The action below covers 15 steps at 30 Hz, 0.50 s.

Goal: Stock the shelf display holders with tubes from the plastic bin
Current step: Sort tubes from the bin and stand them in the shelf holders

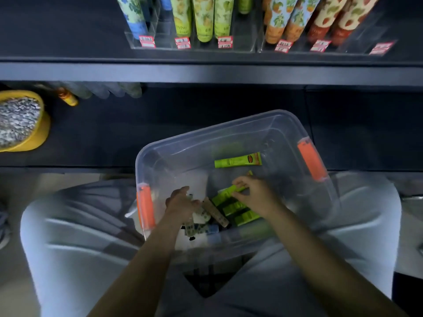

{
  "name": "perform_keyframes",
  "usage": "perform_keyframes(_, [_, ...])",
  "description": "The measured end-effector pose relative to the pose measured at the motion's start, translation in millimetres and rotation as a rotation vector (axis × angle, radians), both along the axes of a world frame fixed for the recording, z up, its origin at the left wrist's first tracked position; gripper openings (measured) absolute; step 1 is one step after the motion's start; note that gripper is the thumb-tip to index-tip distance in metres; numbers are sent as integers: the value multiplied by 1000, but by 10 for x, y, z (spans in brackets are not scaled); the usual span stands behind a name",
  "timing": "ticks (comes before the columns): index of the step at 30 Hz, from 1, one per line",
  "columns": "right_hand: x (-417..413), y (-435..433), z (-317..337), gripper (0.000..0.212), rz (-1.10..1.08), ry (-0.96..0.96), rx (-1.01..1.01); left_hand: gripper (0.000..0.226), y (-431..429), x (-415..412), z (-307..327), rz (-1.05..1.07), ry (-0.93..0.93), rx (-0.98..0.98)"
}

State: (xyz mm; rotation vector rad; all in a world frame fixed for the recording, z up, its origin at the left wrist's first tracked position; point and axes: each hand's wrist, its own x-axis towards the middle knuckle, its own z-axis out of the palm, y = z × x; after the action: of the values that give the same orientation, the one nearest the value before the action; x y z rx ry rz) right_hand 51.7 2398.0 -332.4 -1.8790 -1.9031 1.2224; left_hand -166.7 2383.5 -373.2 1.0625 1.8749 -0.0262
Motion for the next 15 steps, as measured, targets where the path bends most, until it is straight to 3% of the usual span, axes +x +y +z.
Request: perform_keyframes(15, [25,68,-101,25,-43,39,39,36,139,43,-112,81,109,35])
